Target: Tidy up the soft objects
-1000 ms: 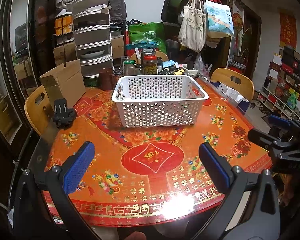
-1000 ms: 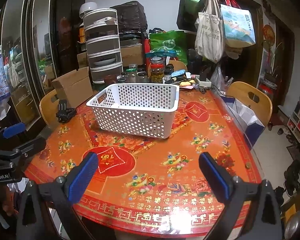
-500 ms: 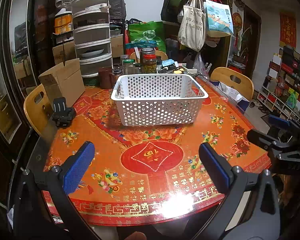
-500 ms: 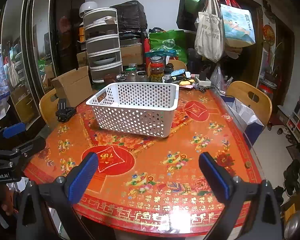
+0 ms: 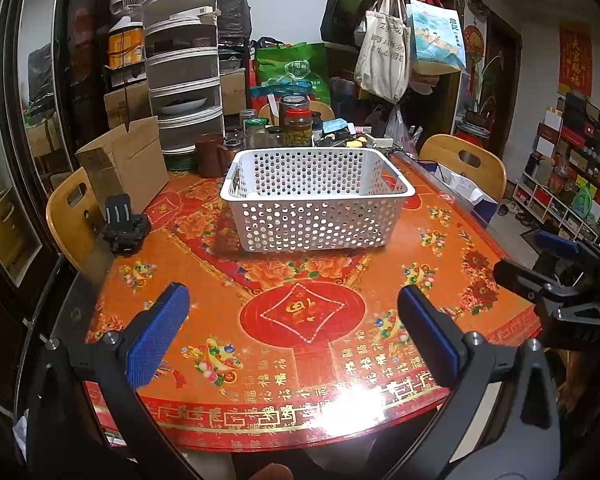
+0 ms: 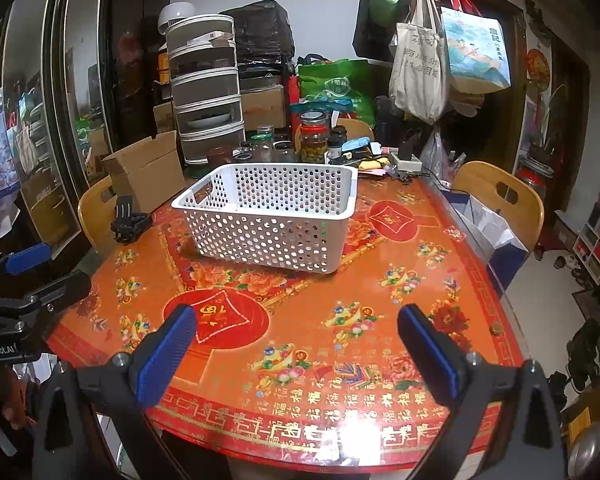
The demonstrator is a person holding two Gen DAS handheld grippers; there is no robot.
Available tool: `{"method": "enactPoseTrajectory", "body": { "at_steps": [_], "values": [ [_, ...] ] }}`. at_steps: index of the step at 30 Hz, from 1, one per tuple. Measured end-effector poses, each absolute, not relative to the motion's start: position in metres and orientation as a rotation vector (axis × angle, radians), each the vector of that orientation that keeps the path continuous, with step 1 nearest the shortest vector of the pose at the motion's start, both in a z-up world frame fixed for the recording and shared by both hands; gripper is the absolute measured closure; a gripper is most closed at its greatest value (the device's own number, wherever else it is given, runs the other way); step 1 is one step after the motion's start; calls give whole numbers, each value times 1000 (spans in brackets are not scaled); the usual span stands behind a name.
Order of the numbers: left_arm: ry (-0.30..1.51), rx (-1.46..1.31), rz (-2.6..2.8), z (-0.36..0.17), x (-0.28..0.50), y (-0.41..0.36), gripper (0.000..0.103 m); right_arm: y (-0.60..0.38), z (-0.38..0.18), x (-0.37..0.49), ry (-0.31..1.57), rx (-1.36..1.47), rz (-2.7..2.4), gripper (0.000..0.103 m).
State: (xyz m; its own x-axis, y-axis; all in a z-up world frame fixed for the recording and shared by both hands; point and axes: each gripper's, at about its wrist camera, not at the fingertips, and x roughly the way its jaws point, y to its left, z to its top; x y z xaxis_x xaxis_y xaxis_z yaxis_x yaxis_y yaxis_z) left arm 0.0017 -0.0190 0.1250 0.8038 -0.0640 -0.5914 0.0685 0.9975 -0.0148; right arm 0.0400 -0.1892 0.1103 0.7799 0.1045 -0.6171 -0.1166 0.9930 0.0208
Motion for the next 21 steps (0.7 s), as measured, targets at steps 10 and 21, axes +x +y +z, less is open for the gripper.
{"method": "enactPoseTrajectory", "body": {
  "at_steps": [10,21],
  "values": [
    [634,9,-74,125,1,-20,0,-189,110,39,666,-19,119,2],
    [622,7,-80,126,0,-21,0,-188,109,37,667,-18,118,2]
  ]
}}
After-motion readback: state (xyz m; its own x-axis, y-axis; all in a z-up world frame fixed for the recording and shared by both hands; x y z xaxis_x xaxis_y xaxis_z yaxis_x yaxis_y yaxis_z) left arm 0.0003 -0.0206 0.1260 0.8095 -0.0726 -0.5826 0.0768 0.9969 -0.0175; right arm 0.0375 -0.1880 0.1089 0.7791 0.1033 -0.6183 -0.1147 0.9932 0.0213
